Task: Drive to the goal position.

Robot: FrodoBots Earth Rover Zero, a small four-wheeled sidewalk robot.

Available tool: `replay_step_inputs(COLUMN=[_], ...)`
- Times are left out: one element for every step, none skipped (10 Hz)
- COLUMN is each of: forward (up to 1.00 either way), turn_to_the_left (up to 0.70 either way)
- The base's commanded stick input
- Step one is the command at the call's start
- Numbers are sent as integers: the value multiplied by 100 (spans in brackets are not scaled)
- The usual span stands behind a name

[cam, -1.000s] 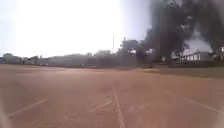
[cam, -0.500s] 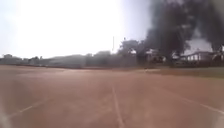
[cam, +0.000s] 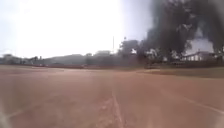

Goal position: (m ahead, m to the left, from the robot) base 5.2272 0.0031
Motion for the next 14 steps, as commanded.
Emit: replay_step_inputs(forward=[70,70,70,70,70,70,70,70,70,70,70,70,70,70], turn_to_the_left=[0,0,0,0,0,0,0,0,0,0,0,0,0,0])
